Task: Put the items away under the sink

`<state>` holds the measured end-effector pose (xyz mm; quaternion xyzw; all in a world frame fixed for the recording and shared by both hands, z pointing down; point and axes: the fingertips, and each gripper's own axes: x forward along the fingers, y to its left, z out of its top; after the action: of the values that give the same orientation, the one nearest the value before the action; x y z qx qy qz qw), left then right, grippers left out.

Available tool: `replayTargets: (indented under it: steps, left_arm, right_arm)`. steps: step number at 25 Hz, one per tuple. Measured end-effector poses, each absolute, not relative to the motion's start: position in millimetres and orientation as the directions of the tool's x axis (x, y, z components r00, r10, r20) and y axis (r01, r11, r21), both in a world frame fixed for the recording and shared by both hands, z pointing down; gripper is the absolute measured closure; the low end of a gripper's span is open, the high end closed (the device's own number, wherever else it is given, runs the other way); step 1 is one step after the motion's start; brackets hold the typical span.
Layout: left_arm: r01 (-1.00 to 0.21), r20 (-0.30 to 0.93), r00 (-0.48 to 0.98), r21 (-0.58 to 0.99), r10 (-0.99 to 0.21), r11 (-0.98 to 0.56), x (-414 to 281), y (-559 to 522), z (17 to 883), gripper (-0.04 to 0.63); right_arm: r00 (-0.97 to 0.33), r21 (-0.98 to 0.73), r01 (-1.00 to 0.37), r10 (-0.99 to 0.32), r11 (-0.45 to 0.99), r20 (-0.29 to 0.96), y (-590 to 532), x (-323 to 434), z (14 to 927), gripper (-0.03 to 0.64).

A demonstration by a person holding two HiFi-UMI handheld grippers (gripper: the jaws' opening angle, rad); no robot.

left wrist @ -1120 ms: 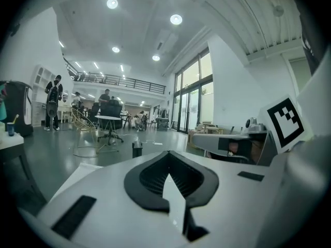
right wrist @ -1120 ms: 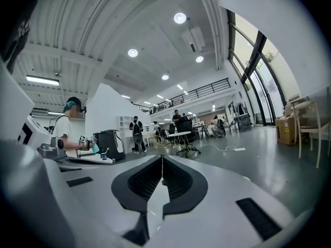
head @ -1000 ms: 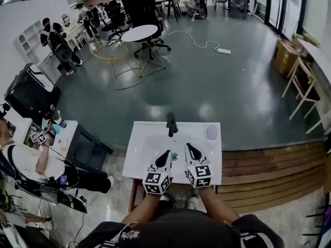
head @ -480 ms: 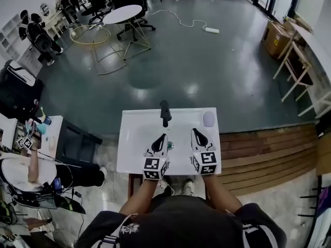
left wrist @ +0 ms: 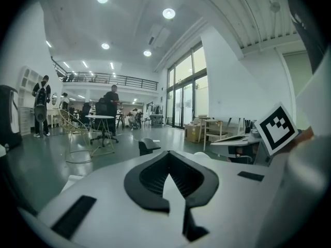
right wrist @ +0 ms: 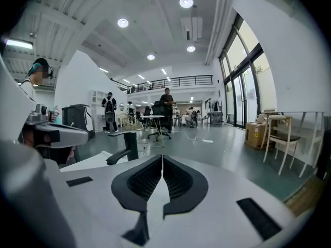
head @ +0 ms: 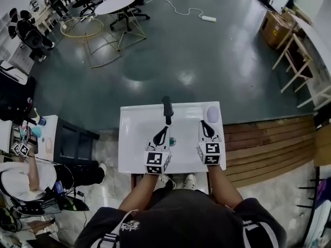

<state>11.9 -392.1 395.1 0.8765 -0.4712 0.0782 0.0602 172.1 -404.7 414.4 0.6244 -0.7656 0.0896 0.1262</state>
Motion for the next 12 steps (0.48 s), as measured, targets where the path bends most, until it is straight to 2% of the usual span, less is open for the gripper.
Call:
replayTargets:
  steps: [2, 3, 4, 5, 12]
  left_arm:
    - [-0.819, 0.194, 0.566, 0.029, -0.801, -0.573, 19.5, -395.6, 396.0, 0.588]
    - [-0.812, 0.195, 0.576, 0.031, -0.794, -0.582, 23.5, -397.2, 397.1, 0.588]
    - [-0.807, 0.195, 0.585, 0.035, -0.787, -0.59, 27.4, -398.9, 398.2, 0.589]
    - [-0.802, 0.196, 0.591, 0.038, -0.782, -0.596, 31.4, -400.8, 399.2, 0.589]
    - [-0.782, 0.204, 0.617, 0.044, -0.76, -0.622, 45.6, -406.2, 404.2, 0.589]
  right_arm:
    - [-0.173, 0.038, -0.98, -0.93, 0.195, 0.326, -410.6, 175.4, 422.4, 0.59]
    - [-0.167, 0.039, -0.981, -0.924, 0.192, 0.343, -413.3, 176.8, 427.6, 0.549]
    - [-0.161, 0.034, -0.982, -0.919, 0.185, 0.36, -415.7, 179.0, 432.7, 0.454]
    - [-0.149, 0.029, -0.985, -0.916, 0.172, 0.372, -418.0, 182.8, 436.9, 0.418]
    - [-0.031, 0.014, -0.999, -0.893, 0.041, 0.45, -436.8, 224.8, 466.5, 0.277]
